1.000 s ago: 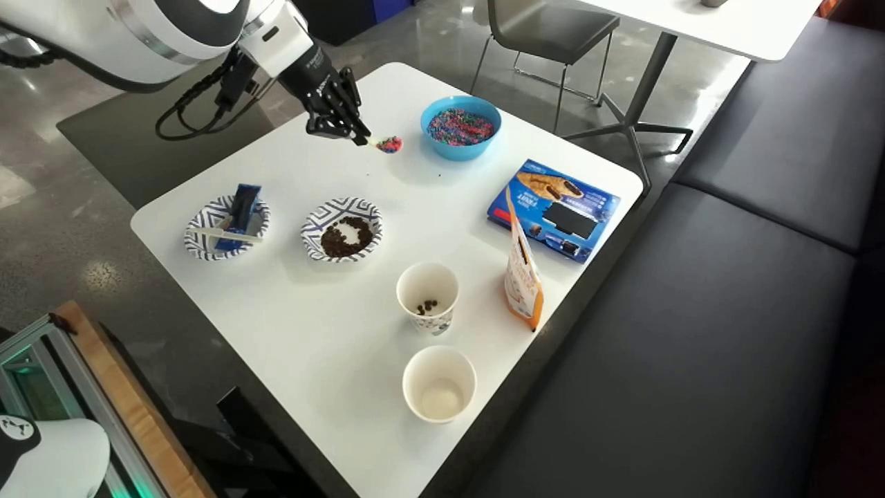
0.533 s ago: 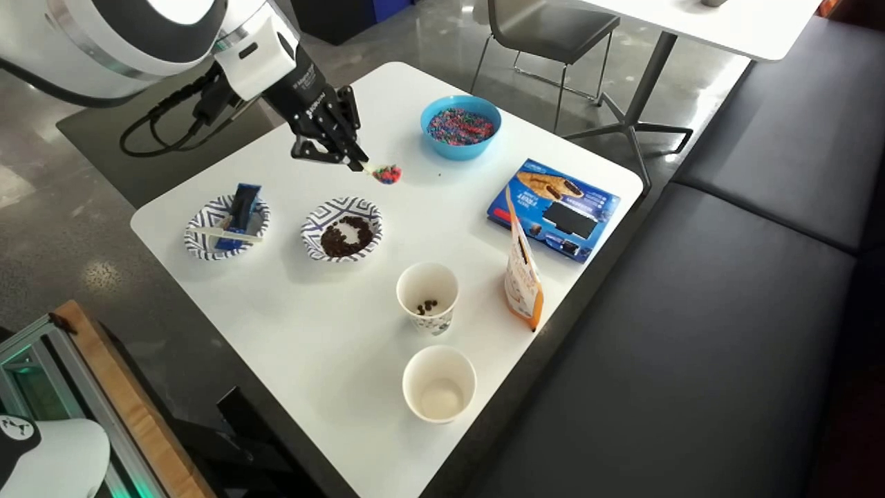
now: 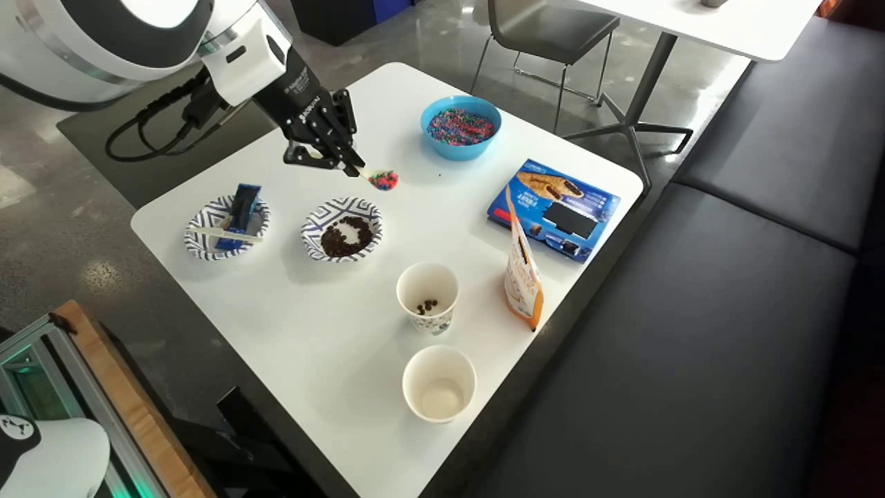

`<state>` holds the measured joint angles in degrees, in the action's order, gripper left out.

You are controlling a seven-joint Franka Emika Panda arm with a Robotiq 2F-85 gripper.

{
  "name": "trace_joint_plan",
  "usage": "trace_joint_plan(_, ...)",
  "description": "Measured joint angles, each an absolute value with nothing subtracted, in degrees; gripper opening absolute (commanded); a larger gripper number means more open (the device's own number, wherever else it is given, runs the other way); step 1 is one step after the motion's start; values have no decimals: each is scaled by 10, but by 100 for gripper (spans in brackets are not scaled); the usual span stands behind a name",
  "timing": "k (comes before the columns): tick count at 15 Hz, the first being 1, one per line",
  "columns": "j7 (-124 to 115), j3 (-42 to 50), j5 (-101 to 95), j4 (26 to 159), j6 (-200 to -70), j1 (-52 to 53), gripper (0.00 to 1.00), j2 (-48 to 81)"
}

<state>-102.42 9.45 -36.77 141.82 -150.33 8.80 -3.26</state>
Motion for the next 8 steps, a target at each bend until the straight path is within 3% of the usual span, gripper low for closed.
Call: trace_joint_plan(8,-998,59,-349,1437,-1501,9,4,-58)
